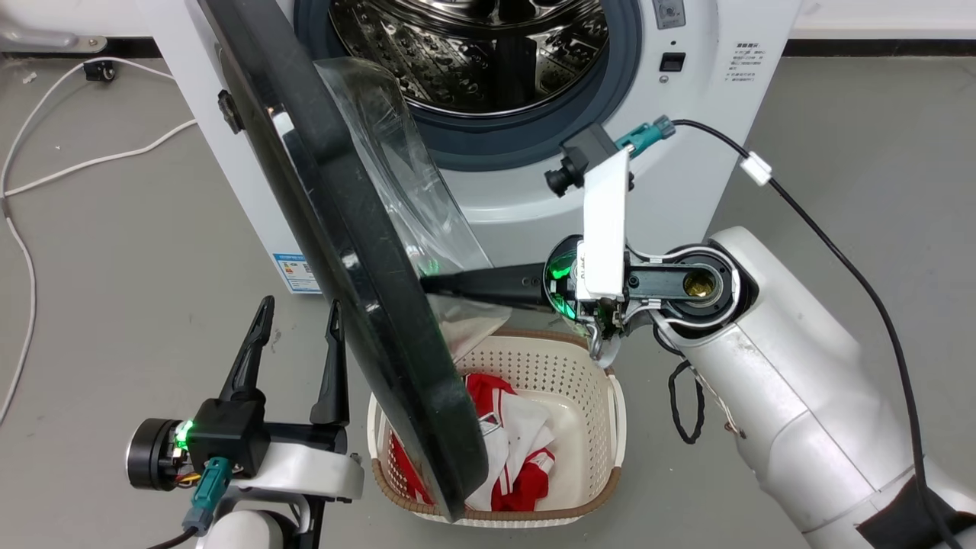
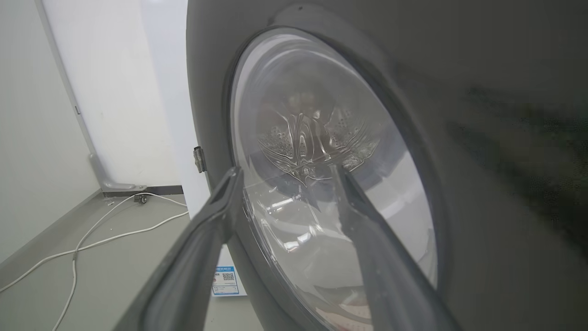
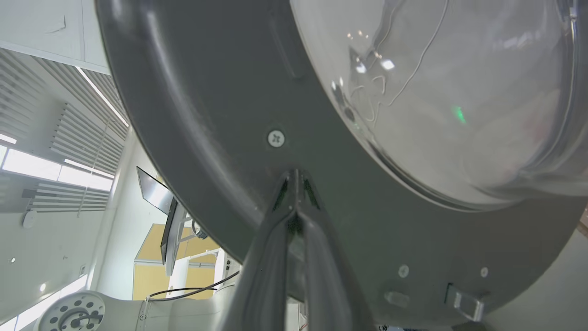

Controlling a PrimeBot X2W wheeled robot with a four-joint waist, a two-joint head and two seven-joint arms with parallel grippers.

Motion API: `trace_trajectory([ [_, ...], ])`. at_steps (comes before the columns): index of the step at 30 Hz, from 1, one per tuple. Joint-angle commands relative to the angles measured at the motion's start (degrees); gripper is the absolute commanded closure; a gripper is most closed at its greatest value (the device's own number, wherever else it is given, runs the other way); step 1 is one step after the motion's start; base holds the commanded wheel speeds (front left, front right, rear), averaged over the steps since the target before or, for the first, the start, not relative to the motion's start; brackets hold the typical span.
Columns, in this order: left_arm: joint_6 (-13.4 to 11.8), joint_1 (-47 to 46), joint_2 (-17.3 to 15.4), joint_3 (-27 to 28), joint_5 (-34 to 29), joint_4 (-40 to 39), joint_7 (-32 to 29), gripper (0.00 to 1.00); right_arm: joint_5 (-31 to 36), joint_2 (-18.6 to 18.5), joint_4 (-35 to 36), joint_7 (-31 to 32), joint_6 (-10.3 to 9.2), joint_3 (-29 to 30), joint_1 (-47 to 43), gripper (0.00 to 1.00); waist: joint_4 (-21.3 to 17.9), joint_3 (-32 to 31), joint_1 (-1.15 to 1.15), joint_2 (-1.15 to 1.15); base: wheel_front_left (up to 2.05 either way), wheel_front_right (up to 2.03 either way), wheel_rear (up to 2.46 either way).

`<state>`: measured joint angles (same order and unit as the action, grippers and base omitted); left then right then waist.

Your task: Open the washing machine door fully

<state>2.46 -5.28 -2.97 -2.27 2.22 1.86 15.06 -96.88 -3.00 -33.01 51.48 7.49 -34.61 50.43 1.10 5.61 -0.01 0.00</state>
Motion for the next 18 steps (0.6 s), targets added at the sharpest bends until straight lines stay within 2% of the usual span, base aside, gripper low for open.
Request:
trace_trajectory([
  [1, -0.3, 0.5, 0.0, 0.2, 0.0, 0.0, 0.2, 0.00, 0.1, 0.2, 0.8, -2.9, 0.00, 0.5, -1.4, 1.00, -0.2, -0.1, 0.01, 0.00, 0.00, 0.00, 0.00],
  [5, -0.5, 1.2, 0.0, 0.5, 0.4, -0.1, 0.1, 0.00, 2.2, -0.1, 1.6, -13.3, 0.00, 3.7, -3.9, 1.00, -0.6, -0.6, 0.01, 0.00, 0.00, 0.00, 0.00],
  [10, -0.7, 1.7, 0.0, 1.3, 0.7, -0.2, 0.1, 0.00, 4.8, -2.3, 3.7, -25.8, 0.00, 8.8, -8.5, 1.00, -1.3, -1.4, 0.01, 0.00, 0.00, 0.00, 0.00],
  [18, -1.0, 3.9, 0.1, 2.4, 1.0, -0.1, 0.1, 0.00, 7.1, -6.6, 10.1, -39.1, 0.00, 15.2, -20.7, 1.00, -2.2, -3.7, 0.01, 0.00, 0.00, 0.00, 0.00],
])
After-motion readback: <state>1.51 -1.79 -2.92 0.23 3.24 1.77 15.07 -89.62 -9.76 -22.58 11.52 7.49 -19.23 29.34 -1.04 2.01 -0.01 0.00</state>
